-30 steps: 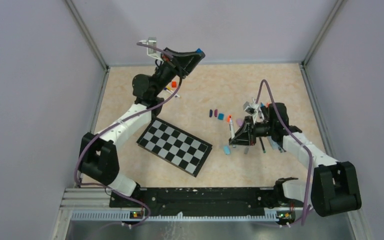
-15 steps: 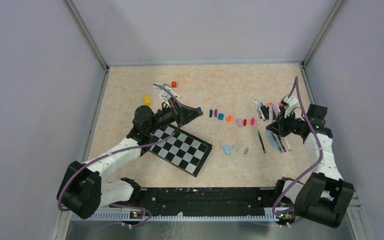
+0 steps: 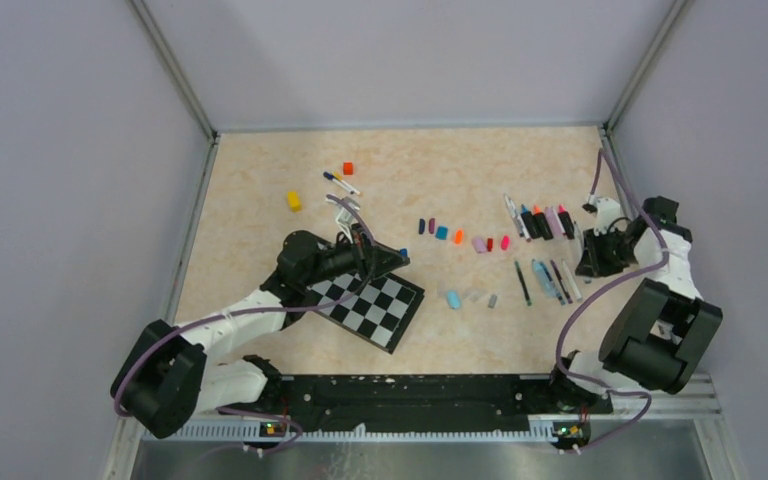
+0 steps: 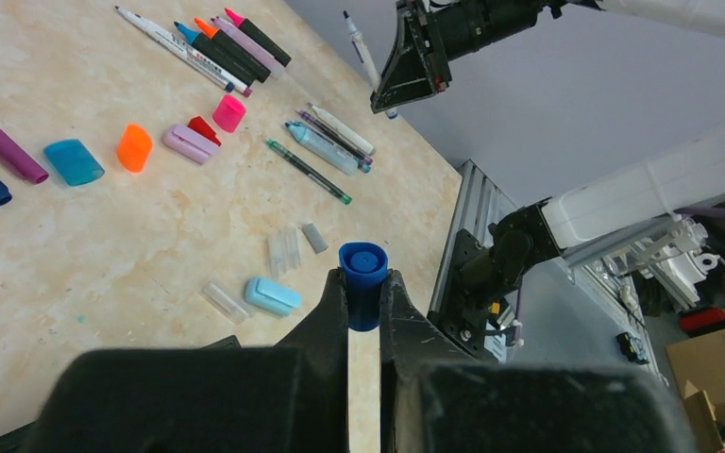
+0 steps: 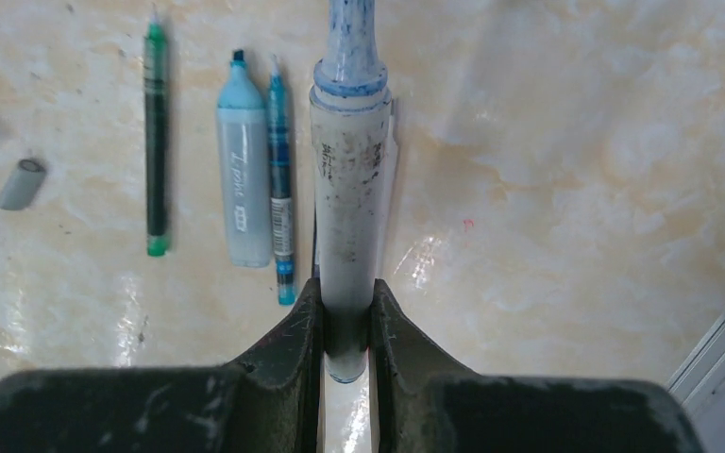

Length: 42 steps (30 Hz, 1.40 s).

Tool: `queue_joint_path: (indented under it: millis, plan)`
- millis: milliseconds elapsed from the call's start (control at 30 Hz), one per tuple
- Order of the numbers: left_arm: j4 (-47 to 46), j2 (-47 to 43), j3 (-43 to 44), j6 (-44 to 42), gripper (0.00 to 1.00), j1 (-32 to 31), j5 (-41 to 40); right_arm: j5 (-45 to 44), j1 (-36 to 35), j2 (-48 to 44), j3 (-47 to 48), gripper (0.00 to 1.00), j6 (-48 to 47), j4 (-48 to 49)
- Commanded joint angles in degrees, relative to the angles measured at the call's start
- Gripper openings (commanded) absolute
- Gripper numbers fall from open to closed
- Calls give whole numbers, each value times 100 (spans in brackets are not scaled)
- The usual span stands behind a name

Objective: Open the pen caps
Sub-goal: Place the pen at the center of the board.

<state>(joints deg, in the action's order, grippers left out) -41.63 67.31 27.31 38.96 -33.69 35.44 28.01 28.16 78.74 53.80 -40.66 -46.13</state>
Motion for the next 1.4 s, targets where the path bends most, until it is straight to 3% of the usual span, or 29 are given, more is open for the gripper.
queue_joint_path:
  millis: [0, 333, 533, 867, 1367]
  plan:
    - [-293, 34, -54, -297, 1, -12, 233, -710, 159, 425, 245, 0, -335, -235]
    - [-295, -66, -244, -361, 3, -11, 203, -997, 278, 1510, 609, 6, -465, -255]
    - [-174, -120, -235, -430, 3, -14, 109, -962, 279, 1927, 814, 14, -472, -371]
    - [-184, -34, -192, -354, 4, -7, 151, -883, 279, 1904, 627, 27, -506, -338]
    - [192, -57, 87, -363, 2, -14, 334, -495, 281, 1437, 973, 37, -723, -870]
